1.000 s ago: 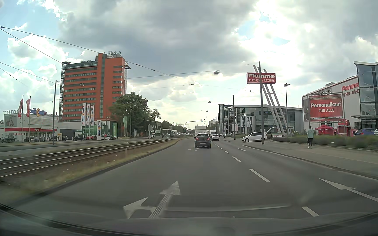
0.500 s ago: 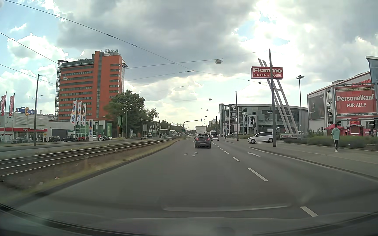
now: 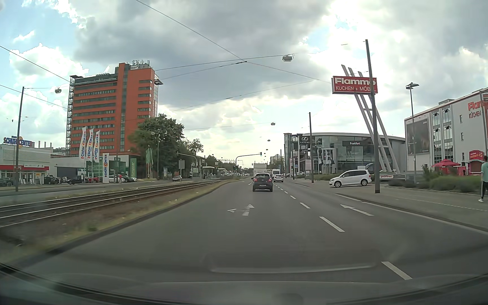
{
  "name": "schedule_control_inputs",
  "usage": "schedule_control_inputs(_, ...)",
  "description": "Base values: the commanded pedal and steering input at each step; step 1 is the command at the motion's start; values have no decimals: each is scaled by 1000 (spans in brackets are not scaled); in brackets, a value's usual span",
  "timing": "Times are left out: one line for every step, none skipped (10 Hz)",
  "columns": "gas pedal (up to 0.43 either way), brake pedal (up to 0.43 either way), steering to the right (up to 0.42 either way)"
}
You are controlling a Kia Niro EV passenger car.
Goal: Follow the waypoints while adhering to traffic rules and regulations
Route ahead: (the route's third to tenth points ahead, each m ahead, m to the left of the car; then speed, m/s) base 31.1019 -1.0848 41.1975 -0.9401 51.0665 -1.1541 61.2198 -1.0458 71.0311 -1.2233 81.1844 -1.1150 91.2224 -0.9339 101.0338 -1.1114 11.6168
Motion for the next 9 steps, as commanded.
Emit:
schedule_control_inputs(47,30,-2)
schedule_control_inputs(47,30,-2)
schedule_control_inputs(47,30,-2)
schedule_control_inputs(47,30,-2)
schedule_control_inputs(47,30,-1)
schedule_control_inputs(59,30,0)
schedule_control_inputs(59,30,0)
schedule_control_inputs(67,30,0)
schedule_control_inputs(67,30,0)
